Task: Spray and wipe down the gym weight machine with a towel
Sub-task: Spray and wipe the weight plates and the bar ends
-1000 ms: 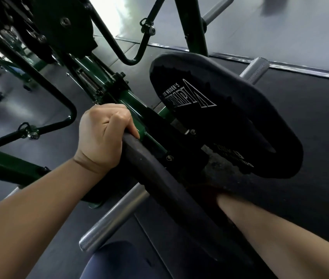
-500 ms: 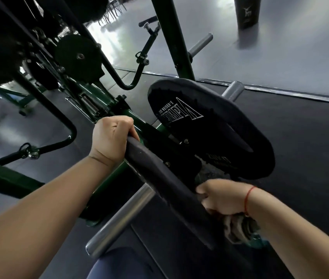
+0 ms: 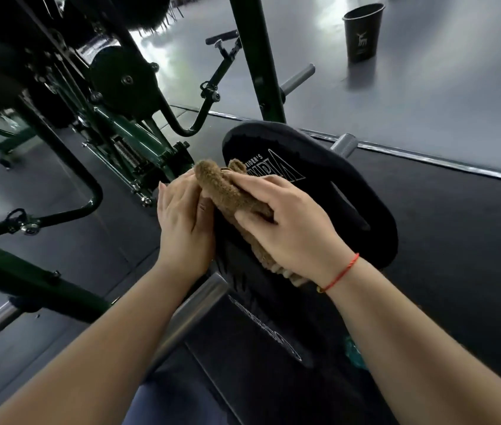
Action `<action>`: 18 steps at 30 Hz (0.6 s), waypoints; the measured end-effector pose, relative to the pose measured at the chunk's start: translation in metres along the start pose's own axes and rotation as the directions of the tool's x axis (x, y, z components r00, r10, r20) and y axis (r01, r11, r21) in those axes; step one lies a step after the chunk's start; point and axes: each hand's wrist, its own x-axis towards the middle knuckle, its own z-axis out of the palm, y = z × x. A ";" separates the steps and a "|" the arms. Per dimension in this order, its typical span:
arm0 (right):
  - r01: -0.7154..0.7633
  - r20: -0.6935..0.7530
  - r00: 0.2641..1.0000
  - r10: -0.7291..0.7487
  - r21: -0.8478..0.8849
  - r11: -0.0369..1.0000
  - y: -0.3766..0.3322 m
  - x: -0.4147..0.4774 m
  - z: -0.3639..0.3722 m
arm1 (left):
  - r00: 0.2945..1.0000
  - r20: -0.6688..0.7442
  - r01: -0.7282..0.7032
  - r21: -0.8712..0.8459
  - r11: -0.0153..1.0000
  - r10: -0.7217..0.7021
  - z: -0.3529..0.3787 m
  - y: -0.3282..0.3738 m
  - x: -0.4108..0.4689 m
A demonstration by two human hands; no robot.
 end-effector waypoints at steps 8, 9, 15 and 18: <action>0.004 0.059 0.998 -0.006 0.022 1.000 0.006 -0.021 -0.010 | 0.994 -0.075 -0.085 -0.018 0.996 0.083 0.007 -0.001 -0.011; -0.012 0.077 0.997 0.011 0.017 1.000 0.004 -0.024 -0.013 | 0.994 -0.082 -0.073 -0.028 0.997 0.071 0.007 0.000 -0.011; -0.244 0.334 0.895 0.297 -0.194 0.950 -0.017 -0.031 -0.060 | 1.000 0.019 0.007 -0.173 0.985 -0.004 -0.001 0.004 -0.010; -0.161 0.225 0.936 0.271 -0.412 0.897 -0.043 -0.023 -0.064 | 0.984 0.124 0.168 -0.443 0.881 -0.126 -0.015 -0.001 -0.017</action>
